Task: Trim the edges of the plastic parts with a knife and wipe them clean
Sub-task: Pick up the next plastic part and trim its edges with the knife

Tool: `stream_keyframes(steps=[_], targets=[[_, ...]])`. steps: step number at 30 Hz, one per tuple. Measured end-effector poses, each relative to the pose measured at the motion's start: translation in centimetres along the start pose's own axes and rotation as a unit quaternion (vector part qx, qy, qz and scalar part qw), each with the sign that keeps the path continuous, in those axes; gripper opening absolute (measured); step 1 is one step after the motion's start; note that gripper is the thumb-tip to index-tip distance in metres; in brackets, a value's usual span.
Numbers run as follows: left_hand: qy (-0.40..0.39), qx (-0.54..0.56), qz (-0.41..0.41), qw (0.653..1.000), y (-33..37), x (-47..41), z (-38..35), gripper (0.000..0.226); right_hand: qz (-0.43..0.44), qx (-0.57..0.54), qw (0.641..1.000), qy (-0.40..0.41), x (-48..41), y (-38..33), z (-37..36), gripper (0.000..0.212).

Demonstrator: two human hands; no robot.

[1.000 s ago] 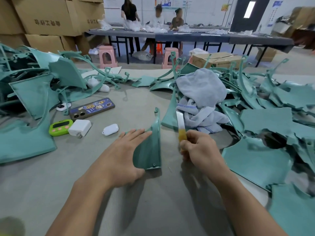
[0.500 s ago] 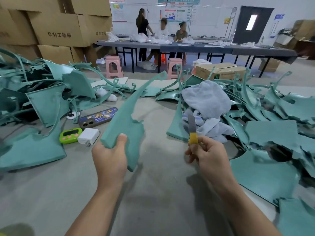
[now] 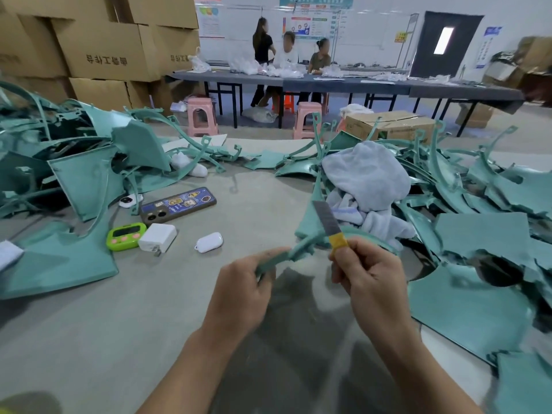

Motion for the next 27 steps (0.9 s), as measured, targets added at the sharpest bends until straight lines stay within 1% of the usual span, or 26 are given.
stream_keyframes(steps=[1,4,7,8,10,12,13,14,15,17,19,20,21,23,25,26,27], targets=[[0.012,0.004,-0.014,1.000,0.1,0.1,0.0,0.055,0.018,0.006,1.000,-0.019,0.4,-0.4,-0.3,0.022],[0.038,0.011,-0.040,0.998,-0.3,0.0,0.2,0.053,0.067,0.040,0.994,-0.075,1.3,-1.5,-0.6,0.029],[0.047,0.027,-0.060,0.997,-0.2,0.1,0.3,0.051,0.066,0.061,0.991,-0.099,1.4,-1.6,-0.6,0.032],[0.051,0.030,-0.057,0.997,-0.1,0.1,0.3,0.050,0.058,0.078,0.992,-0.084,1.1,-1.2,-0.4,0.030],[0.059,0.036,-0.043,0.997,-0.2,0.0,0.5,0.046,0.039,0.156,0.987,-0.004,-0.2,-0.1,0.3,0.025],[0.059,0.040,-0.041,0.997,-0.1,-0.1,0.7,0.042,-0.004,0.262,0.961,0.084,-1.8,1.1,1.7,0.031],[0.057,0.043,-0.043,0.997,-0.2,-0.1,0.7,0.041,-0.023,0.289,0.950,0.117,-2.5,1.5,2.5,0.033],[0.053,0.043,-0.041,0.997,-0.3,-0.1,0.7,0.041,-0.027,0.287,0.948,0.131,-2.9,1.7,3.1,0.035],[0.050,0.043,-0.039,0.997,-0.4,-0.2,0.7,0.042,-0.014,0.256,0.959,0.120,-3.0,1.6,3.3,0.034],[0.049,0.042,-0.035,0.997,-0.6,-0.3,0.6,0.044,0.038,0.154,0.986,0.047,-2.0,0.5,2.5,0.028],[0.054,0.049,-0.038,0.997,-0.5,-0.3,0.6,0.043,0.084,0.101,0.991,-0.034,-0.4,-0.7,0.9,0.022],[0.060,0.054,-0.042,0.996,-0.5,-0.3,0.7,0.041,0.093,0.104,0.989,-0.051,0.1,-0.9,0.4,0.022],[0.070,0.059,-0.042,0.995,-0.4,-0.3,0.8,0.039,0.087,0.124,0.988,-0.038,0.0,-0.7,0.2,0.022],[0.095,0.068,-0.014,0.993,-0.7,-0.5,1.2,0.032,0.024,0.193,0.980,0.049,-1.4,0.3,1.3,0.026],[0.118,0.076,0.017,0.990,-1.2,-1.0,1.6,0.032,-0.063,0.283,0.947,0.139,-3.1,1.2,3.4,0.029],[0.123,0.076,0.018,0.989,-1.3,-1.2,1.7,0.032,-0.092,0.318,0.927,0.174,-3.7,1.7,4.4,0.026],[0.123,0.073,0.018,0.989,-1.3,-1.3,1.8,0.033,-0.107,0.331,0.916,0.201,-4.1,2.1,5.2,0.025]])
Point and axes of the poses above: each hand's wrist, its own x-axis away from the middle knuckle, its own z-axis out of the back of the hand, y = z × x, the point moved 2 cm from there along -x, towards the middle knuckle, and after that the axes turned 10 degrees about y, right-handed, at the moved point
